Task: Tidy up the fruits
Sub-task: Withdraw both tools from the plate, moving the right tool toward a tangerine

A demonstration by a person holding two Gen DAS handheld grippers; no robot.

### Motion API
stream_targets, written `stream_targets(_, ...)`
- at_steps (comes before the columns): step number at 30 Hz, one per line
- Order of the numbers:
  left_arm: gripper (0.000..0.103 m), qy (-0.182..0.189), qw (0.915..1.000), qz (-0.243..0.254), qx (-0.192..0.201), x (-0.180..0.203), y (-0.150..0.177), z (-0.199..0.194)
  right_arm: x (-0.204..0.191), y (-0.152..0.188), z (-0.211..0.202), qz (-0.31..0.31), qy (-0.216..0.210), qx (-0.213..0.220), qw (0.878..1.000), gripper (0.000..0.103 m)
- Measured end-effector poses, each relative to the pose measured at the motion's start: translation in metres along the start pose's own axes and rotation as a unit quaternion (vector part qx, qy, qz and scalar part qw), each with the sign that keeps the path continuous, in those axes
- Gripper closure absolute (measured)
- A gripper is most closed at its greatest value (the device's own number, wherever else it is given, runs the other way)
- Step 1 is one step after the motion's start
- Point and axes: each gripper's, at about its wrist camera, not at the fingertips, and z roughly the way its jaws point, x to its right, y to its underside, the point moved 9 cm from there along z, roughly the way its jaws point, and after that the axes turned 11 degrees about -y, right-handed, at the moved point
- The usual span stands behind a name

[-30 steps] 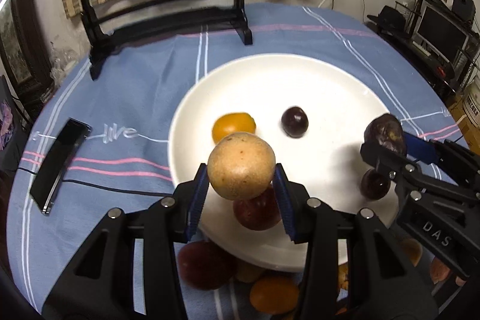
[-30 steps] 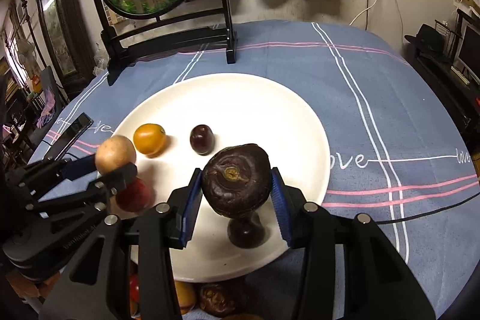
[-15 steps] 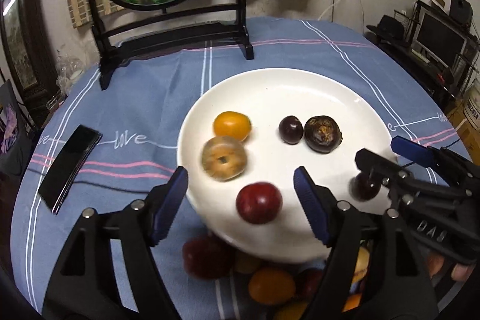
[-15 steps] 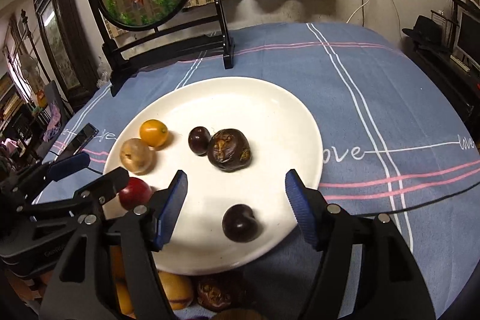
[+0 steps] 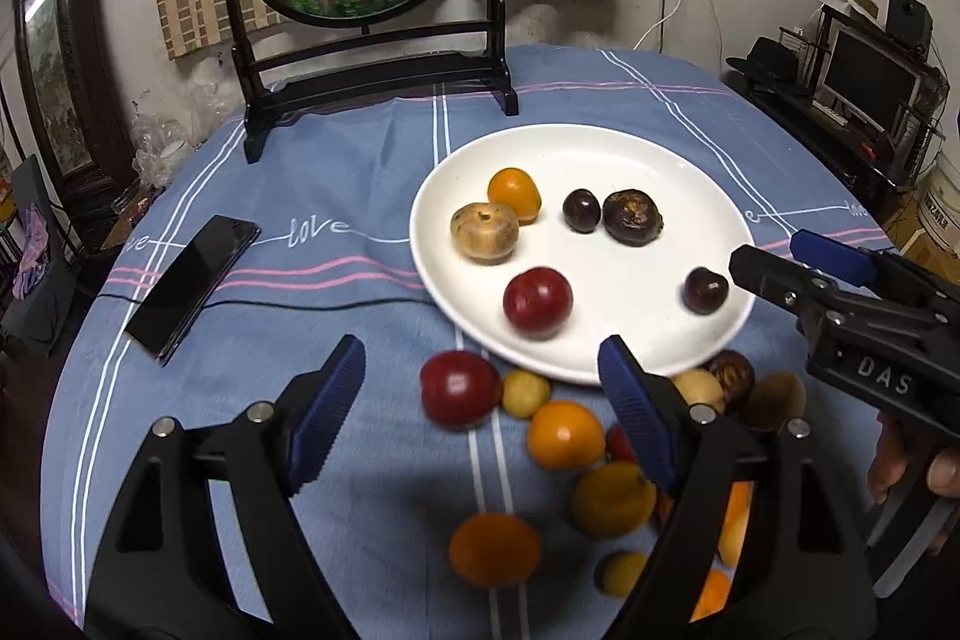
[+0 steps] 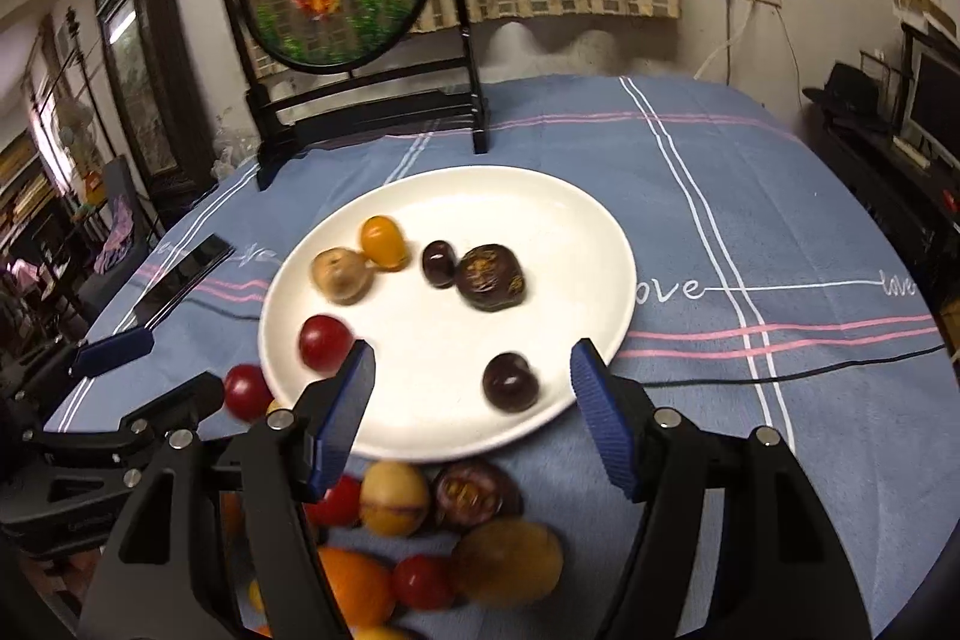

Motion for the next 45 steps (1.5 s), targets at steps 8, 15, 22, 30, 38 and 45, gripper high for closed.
stream_targets(8,0.019,0.002,1.0,-0.004,-0.003,-0.01,0.03,-0.025,-0.016,0.032,-0.037,-0.013,-0.001,0.003,1.0,0.035)
stream_targets(15,0.017,-0.003,1.0,0.007,-0.001,-0.017,0.06,-0.039,-0.028,0.072,-0.057,-0.014,-0.006,-0.01,1.0,0.035)
stream_targets(22,0.017,0.004,0.9996,0.0,-0.028,-0.019,0.098,-0.04,-0.041,0.112,-0.066,-0.034,-0.005,-0.042,0.999,0.035)
stream_targets(30,0.017,0.001,0.999,-0.004,-0.045,-0.021,0.12,-0.033,-0.067,0.134,-0.063,-0.056,-0.031,-0.072,0.995,0.035)
stream_targets(38,0.017,-0.023,0.9982,-0.032,-0.046,-0.043,0.122,-0.021,-0.083,0.154,-0.039,-0.067,-0.034,-0.133,0.988,0.035)
stream_targets(45,0.017,0.022,0.9919,-0.095,-0.082,-0.055,0.128,-0.01,-0.09,0.153,-0.018,-0.076,-0.019,-0.152,0.985,0.035)
